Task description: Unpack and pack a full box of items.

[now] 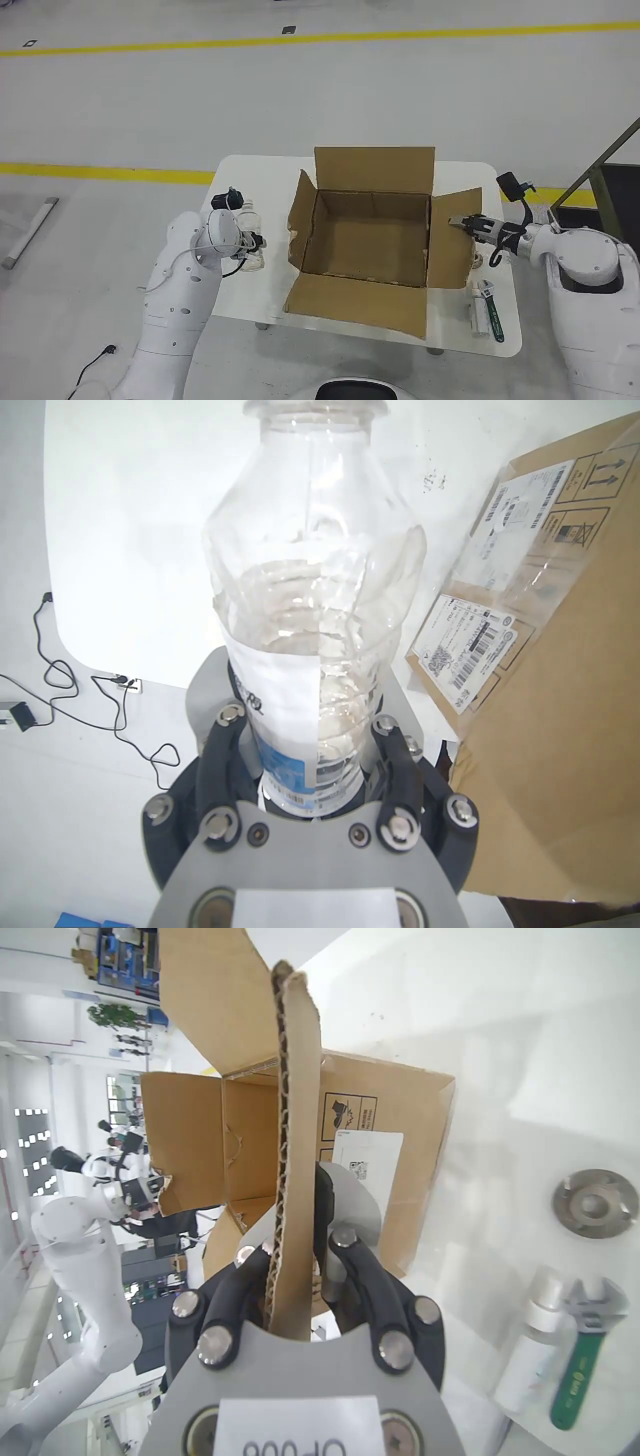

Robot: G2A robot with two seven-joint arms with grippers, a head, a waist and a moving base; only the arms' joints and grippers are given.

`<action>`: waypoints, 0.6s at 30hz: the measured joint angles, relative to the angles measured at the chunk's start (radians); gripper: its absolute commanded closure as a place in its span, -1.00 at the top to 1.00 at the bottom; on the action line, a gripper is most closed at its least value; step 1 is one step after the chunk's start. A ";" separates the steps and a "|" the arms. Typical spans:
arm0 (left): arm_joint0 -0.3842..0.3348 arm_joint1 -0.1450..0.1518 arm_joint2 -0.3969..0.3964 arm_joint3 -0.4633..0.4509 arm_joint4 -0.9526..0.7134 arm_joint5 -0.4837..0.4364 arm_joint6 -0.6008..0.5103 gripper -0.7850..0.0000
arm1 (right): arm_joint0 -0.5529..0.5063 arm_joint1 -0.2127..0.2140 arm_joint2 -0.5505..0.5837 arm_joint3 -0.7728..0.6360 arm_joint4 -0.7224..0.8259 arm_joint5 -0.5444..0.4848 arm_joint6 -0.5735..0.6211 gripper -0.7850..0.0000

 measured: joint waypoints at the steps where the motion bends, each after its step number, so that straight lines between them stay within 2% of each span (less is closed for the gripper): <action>1: 0.006 0.001 -0.006 -0.007 -0.006 -0.002 0.018 -1.00 | 0.003 -0.002 -0.008 0.015 0.040 -0.004 -0.006 -1.00; 9: 0.002 0.012 -0.046 -0.093 -0.012 0.024 0.008 -1.00 | 0.034 -0.005 -0.079 0.093 0.129 -0.003 -0.041 -1.00; 18: -0.022 0.022 -0.086 -0.235 -0.030 0.047 -0.048 -1.00 | 0.050 -0.003 -0.146 0.158 0.149 -0.060 -0.064 -1.00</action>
